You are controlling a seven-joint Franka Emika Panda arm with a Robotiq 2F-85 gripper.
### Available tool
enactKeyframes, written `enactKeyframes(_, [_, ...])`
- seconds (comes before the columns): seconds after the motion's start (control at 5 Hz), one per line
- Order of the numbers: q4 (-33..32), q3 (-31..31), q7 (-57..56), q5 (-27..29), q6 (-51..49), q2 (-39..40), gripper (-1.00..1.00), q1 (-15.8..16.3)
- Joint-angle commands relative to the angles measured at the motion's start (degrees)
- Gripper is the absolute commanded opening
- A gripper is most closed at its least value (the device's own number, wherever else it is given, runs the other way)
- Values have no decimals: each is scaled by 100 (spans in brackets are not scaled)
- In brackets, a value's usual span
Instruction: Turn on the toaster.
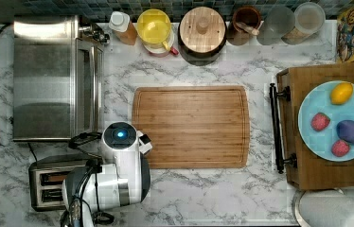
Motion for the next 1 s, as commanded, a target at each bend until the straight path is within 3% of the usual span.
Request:
enactKeyframes(0.2, [-397, -237, 370, -204, 938, 515, -100, -198])
enactKeyframes(0.6, [-396, -236, 371, -204, 940, 515, -100, -199])
enactKeyframes(0.8, [-399, -69, 387, -227, 946, 519, -100, -367])
enactKeyframes(1.0, [-399, -196, 374, -210, 941, 516, -100, -239])
